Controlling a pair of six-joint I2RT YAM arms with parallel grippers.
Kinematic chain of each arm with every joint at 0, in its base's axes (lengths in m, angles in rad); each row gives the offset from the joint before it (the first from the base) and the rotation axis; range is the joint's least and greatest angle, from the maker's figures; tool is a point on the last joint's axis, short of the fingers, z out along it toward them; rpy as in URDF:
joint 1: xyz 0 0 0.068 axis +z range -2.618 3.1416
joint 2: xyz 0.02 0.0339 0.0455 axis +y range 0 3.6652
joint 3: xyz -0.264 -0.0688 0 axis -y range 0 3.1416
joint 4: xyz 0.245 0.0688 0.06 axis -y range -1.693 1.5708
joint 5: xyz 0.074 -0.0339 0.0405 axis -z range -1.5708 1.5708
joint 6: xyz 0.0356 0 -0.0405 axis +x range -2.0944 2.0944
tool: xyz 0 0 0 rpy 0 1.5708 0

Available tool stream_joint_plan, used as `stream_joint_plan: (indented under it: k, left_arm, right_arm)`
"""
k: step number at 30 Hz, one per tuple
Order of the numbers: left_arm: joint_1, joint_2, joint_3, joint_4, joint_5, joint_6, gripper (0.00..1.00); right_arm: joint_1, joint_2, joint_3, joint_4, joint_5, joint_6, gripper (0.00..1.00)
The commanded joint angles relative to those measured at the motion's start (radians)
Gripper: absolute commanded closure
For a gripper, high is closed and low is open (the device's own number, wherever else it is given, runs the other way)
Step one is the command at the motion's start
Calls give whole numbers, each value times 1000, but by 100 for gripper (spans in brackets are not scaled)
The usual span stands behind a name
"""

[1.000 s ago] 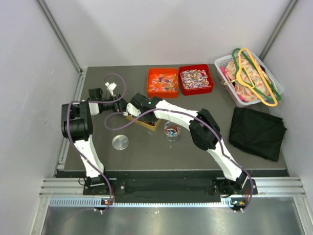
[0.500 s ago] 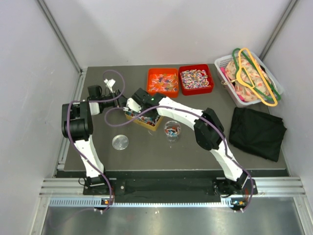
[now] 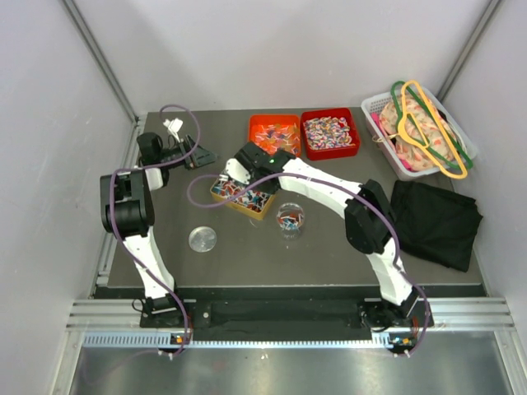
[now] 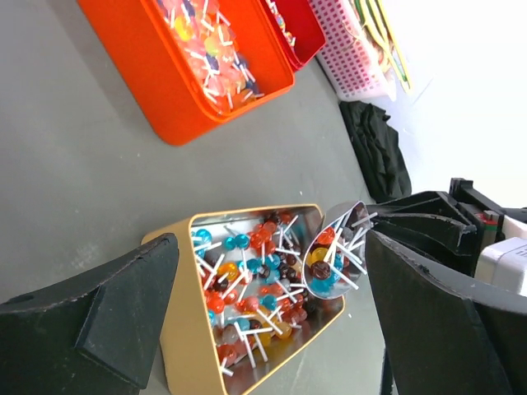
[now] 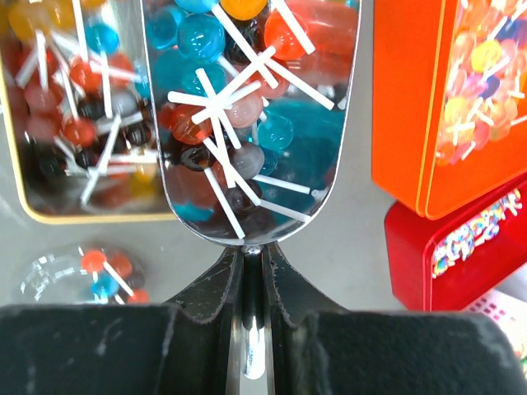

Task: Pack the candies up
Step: Scoop the fake candies from the storage box, then place the fake candies in the packing bottle.

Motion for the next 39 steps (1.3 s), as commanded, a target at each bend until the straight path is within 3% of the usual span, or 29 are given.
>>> stream_joint_plan:
  k: [1, 5, 12, 24, 29, 35, 39]
  left_arm:
    - [4, -42, 32, 65, 13, -31, 1]
    - [4, -55, 40, -66, -3, 114, 1]
    - [4, -58, 32, -185, -14, 187, 1]
    - [4, -78, 68, -452, -36, 402, 1]
    - [2, -92, 118, -640, -63, 528, 1]
    - [2, -126, 112, -668, -71, 554, 1]
    - [2, -115, 181, -846, -97, 689, 1]
  right_arm:
    - [-21, -138, -45, 25, 18, -27, 100]
    - [-38, -221, -92, 5, -3, -60, 100]
    - [-61, -376, -183, -48, -26, -119, 100]
    - [-62, -672, -509, -44, -51, -129, 100]
    - [-62, -735, -574, -72, -44, -137, 100]
    - [-62, -794, -634, -106, -11, -175, 100]
    - [-58, -803, -669, -135, 12, -194, 100]
